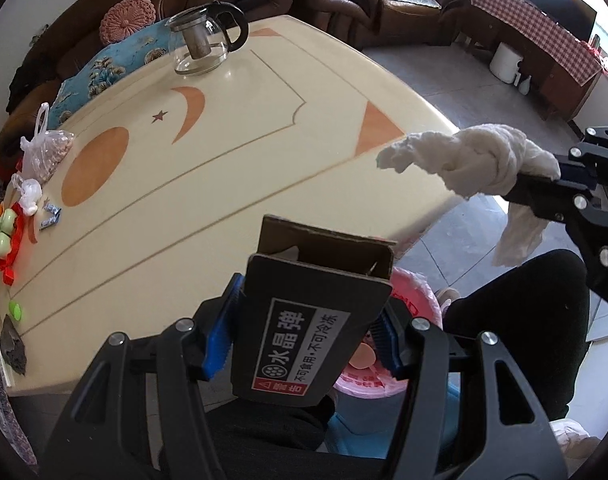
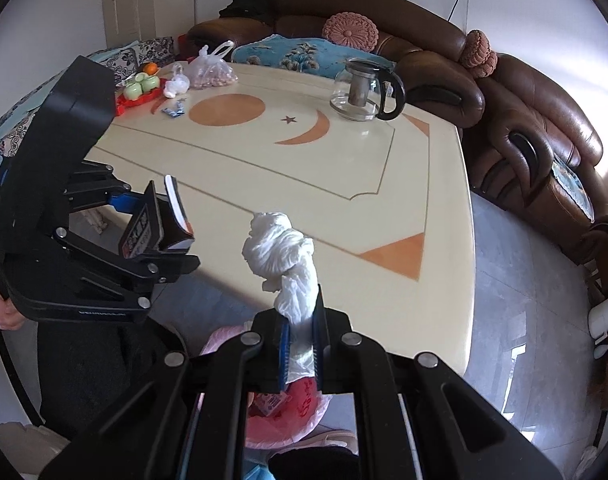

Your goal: Collect trash

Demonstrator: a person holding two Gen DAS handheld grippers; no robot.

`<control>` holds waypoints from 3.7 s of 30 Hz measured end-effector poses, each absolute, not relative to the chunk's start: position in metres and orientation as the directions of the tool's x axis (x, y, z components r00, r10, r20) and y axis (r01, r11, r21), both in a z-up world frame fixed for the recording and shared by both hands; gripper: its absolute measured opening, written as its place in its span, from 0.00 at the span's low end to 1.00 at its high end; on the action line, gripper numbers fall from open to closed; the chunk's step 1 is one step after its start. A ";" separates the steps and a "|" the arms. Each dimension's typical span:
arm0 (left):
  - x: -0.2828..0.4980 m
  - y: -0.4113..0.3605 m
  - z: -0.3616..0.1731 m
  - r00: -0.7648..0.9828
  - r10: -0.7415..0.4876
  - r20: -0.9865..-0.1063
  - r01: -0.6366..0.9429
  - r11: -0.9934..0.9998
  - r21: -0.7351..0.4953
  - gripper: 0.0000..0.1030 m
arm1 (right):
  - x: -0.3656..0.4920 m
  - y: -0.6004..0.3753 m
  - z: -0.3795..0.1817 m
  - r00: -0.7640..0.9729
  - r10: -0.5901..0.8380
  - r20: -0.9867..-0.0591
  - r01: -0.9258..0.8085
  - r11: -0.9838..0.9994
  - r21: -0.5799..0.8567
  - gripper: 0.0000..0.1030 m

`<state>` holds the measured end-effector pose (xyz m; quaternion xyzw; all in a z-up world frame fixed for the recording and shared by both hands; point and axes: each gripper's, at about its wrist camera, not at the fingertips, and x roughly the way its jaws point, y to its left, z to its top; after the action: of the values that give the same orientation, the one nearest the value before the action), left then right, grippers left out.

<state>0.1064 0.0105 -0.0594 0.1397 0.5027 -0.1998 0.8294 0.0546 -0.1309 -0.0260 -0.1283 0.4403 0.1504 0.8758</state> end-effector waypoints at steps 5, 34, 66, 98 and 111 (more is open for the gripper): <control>0.081 0.006 -0.064 0.417 -0.204 -0.886 0.473 0.881 0.019 0.56 | 0.034 -0.132 -0.034 0.554 0.162 -0.817 -0.377 0.924 -0.072 0.09; 0.051 -0.012 -0.203 0.227 -0.271 -0.936 0.410 0.898 -0.160 0.56 | -0.015 -0.148 -0.157 0.388 0.142 -0.911 -0.316 0.949 0.013 0.09; 0.101 -0.025 -0.391 -0.117 -0.270 -0.956 0.196 0.937 -0.288 0.56 | 0.044 -0.174 -0.357 0.090 0.118 -0.989 -0.139 0.985 0.105 0.09; 0.101 -0.024 -0.386 -0.075 -0.121 -0.990 0.197 0.971 -0.134 0.75 | 0.055 -0.166 -0.364 0.080 0.085 -0.993 -0.147 0.987 0.073 0.63; 0.075 -0.013 -0.303 0.126 -0.133 -0.983 0.146 0.983 -0.114 0.75 | 0.024 -0.179 -0.292 0.232 0.083 -0.969 -0.028 0.997 0.078 0.79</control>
<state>0.0751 -0.0127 -0.3030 0.0048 0.6544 -0.0929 0.7504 0.0240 -0.1786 -0.2915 0.0221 0.6186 0.0352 0.7846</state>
